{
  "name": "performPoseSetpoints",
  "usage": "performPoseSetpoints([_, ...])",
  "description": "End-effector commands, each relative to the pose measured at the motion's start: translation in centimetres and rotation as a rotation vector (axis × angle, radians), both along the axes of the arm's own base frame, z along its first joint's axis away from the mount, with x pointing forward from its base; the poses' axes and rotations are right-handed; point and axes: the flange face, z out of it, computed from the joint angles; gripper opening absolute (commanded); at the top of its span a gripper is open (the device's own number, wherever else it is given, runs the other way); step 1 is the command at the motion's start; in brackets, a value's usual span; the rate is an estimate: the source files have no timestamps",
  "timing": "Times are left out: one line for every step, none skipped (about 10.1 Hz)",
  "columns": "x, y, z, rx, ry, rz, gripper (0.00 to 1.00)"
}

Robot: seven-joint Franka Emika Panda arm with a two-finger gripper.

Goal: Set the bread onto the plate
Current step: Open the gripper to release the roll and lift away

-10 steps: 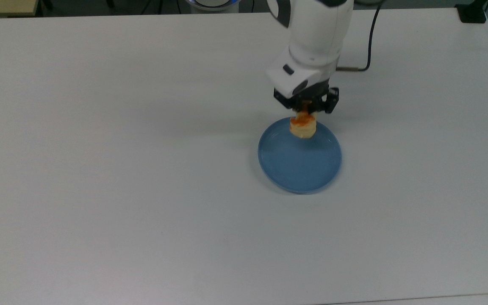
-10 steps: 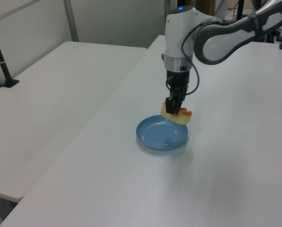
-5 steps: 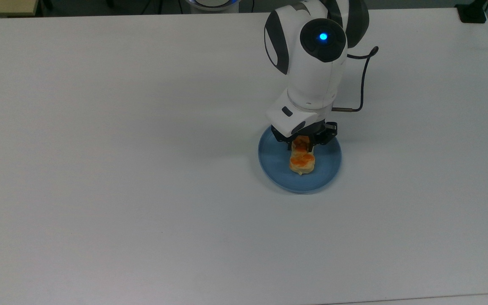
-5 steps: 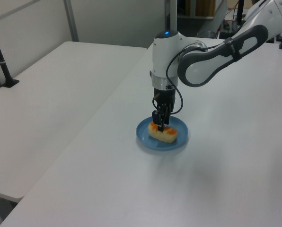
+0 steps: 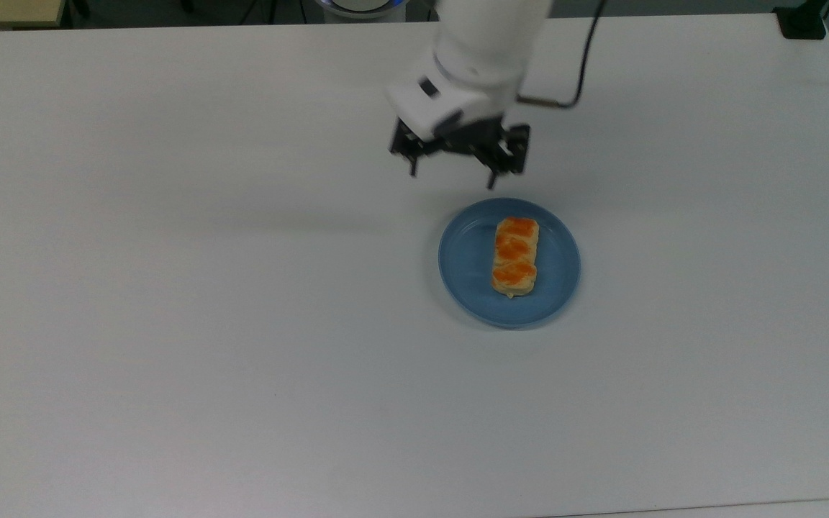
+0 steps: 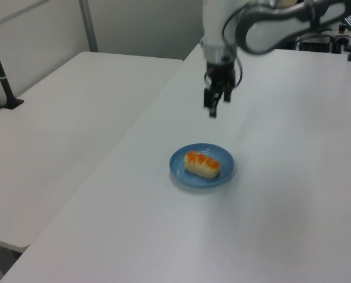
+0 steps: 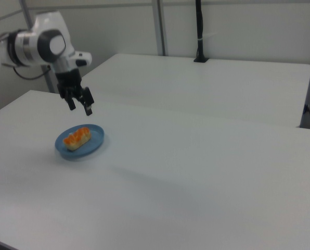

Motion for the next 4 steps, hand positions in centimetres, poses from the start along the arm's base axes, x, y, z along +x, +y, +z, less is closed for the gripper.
performPoseSetpoints([-5.1, -7.7, 7.2, -0.026, 0.100, 0.110, 1.00])
performPoseSetpoints([-5.8, -10.6, 8.6, -0.022, 0.107, 0.094, 1.00])
performPoseSetpoints([-5.7, -11.6, 8.9, -0.021, 0.100, 0.078, 1.00])
performPoseSetpoints([-5.8, -11.8, 8.9, -0.021, 0.101, 0.073, 1.00])
